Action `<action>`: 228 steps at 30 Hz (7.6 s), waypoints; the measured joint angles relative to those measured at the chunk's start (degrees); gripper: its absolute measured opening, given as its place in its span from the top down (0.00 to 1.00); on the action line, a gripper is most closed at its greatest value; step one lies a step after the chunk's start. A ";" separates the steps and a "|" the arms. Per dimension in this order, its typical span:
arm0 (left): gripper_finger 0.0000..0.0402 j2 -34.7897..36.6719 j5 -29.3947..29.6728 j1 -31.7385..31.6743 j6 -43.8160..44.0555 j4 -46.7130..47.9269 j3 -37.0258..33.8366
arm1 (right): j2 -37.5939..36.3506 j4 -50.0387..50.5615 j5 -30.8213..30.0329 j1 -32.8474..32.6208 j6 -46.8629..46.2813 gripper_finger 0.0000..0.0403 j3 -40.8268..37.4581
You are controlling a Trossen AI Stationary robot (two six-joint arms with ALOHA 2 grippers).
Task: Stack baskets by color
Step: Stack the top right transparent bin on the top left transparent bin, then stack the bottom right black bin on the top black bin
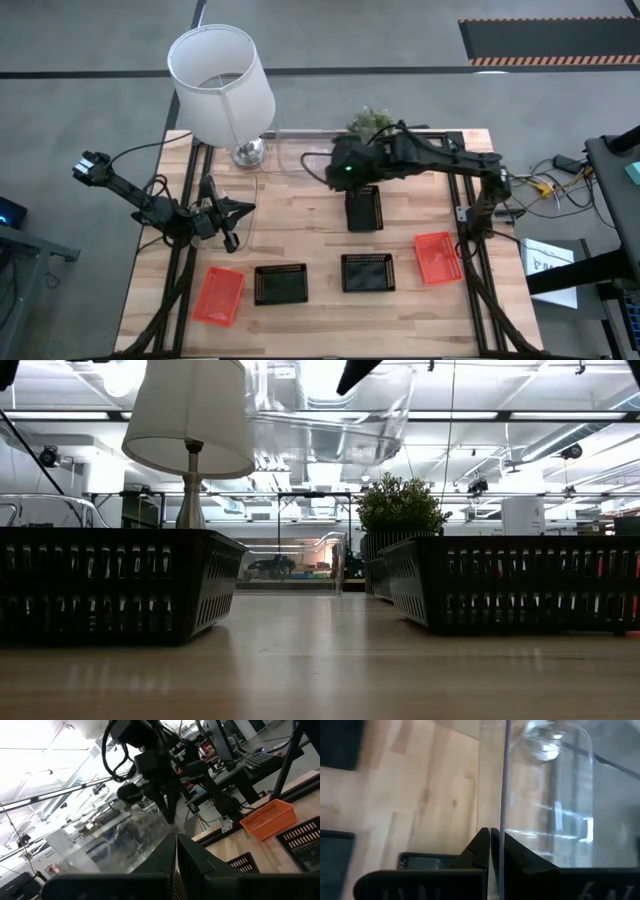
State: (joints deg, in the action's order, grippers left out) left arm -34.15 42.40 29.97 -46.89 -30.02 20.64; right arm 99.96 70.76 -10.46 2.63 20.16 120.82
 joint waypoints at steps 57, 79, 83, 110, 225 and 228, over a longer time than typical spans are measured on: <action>1.00 5.49 2.55 0.51 -7.45 -14.51 -1.26 | 20.15 -14.14 6.43 13.92 -1.19 0.98 6.26; 1.00 5.45 2.54 0.58 -7.41 -14.48 -1.31 | 23.76 -17.29 7.46 13.92 2.25 0.98 5.14; 1.00 5.47 2.54 0.56 -7.40 -14.49 -1.31 | 23.84 -17.37 7.46 13.92 2.32 0.98 5.14; 1.00 5.33 2.50 0.54 -6.43 -14.51 -1.33 | 23.87 -17.55 7.30 13.92 1.92 0.91 5.14; 1.00 -28.72 0.71 -7.51 22.06 -16.56 9.14 | -11.99 -35.08 6.92 -20.52 -30.58 0.57 -57.24; 1.00 -28.70 0.70 -7.50 22.05 -16.61 9.07 | -8.95 -31.28 5.71 -20.62 -31.15 0.58 -54.45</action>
State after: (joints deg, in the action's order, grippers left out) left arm -62.85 43.10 22.47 -24.84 -46.63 29.72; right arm 91.02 39.48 -4.75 -17.98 -10.98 66.36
